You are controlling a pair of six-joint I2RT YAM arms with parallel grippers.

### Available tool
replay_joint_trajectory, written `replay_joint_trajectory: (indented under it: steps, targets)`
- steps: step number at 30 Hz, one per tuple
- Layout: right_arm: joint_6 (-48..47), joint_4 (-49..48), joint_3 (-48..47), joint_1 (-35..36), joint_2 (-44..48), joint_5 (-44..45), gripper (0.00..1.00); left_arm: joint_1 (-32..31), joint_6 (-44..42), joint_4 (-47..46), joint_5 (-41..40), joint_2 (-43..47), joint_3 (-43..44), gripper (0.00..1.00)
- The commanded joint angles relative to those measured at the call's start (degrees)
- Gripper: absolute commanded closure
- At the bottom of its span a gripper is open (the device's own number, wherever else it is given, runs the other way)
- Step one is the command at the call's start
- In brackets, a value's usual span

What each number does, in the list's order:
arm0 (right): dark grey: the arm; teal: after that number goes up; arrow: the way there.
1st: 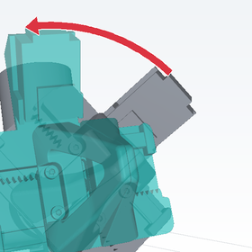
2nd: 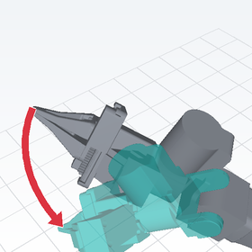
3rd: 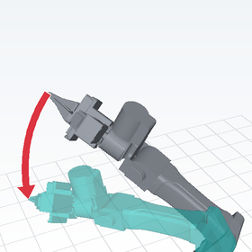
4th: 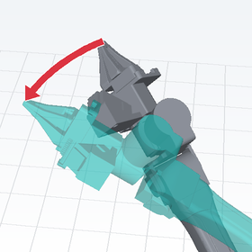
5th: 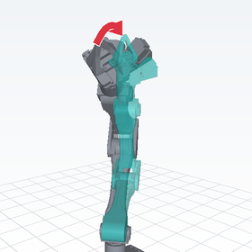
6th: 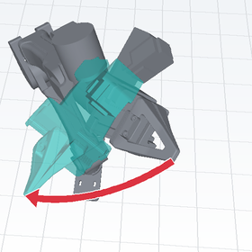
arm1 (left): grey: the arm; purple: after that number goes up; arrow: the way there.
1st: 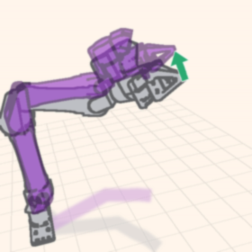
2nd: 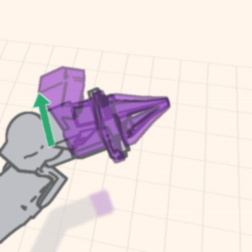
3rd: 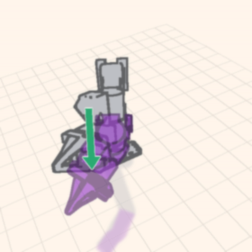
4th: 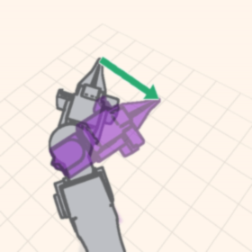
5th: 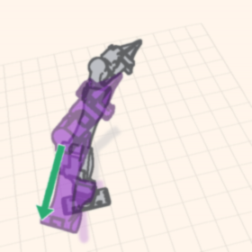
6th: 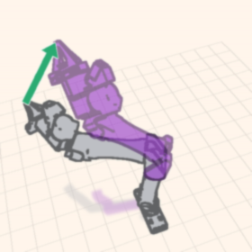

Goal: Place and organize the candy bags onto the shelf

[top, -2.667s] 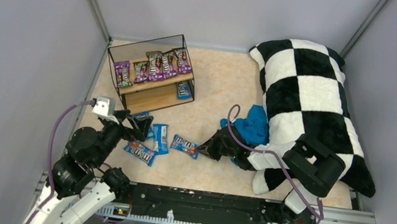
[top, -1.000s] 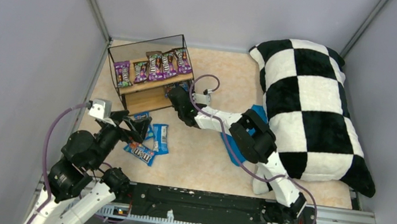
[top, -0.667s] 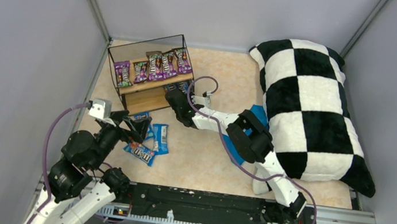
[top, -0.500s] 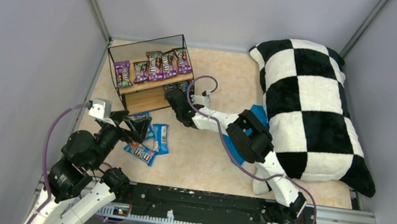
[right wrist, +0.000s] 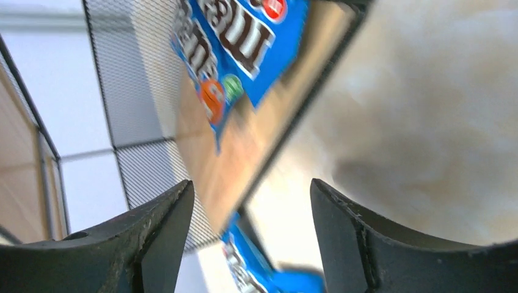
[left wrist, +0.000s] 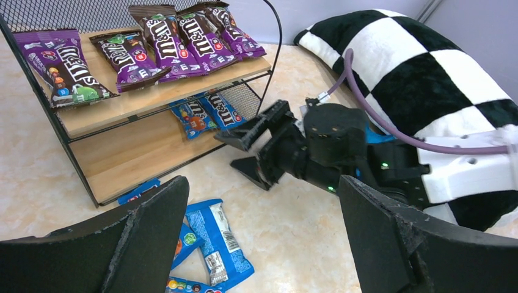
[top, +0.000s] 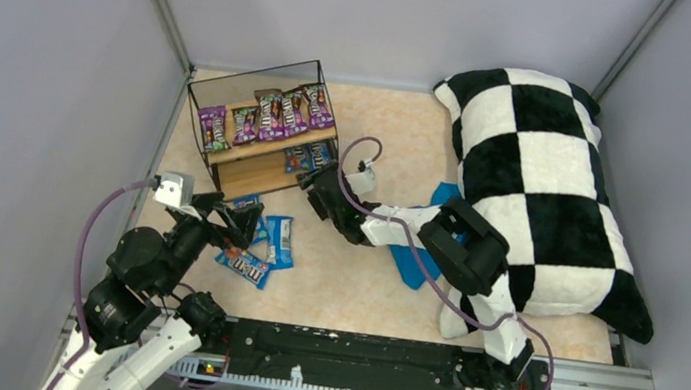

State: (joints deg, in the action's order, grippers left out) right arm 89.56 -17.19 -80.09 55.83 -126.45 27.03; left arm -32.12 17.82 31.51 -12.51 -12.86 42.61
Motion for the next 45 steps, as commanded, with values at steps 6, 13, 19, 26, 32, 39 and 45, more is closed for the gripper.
replay_joint_trajectory:
  steps: [6, 13, 19, 26, 32, 39, 45]
  targets:
    - [-28.64, -20.47, 28.83, 0.77, 18.5, -23.06, 0.28, -0.11, -0.72, -1.61, 0.05, -0.6, 0.06, 0.02]
    - [-33.37, -19.83, 32.66, 2.21, 20.79, -35.06, 0.28, -0.12, -1.03, -2.14, 1.15, -2.2, -0.07, 0.01]
    - [-30.13, -27.08, 30.81, 5.66, 13.37, -40.29, 0.34, -0.07, -0.95, -1.91, 0.71, -1.85, 0.1, 0.01]
    - [-27.24, -21.87, 27.82, 7.4, 10.37, -37.04, 0.41, -0.13, -0.85, -1.88, 0.05, -1.23, -0.03, 0.01]
    - [-25.67, -15.01, 26.5, 7.54, 10.13, -31.37, 0.42, -0.08, -0.88, -1.86, 0.56, -1.99, 0.03, 0.01]
    - [-29.34, -12.5, 25.29, 7.62, 10.37, -31.71, 0.47, -0.12, -0.69, -1.8, 0.1, -1.79, 0.03, 0.01]
    - [-30.04, -13.28, 24.4, 7.71, 9.53, -29.78, 0.66, -0.03, -0.69, -1.74, 0.21, -2.61, 0.11, 0.01]
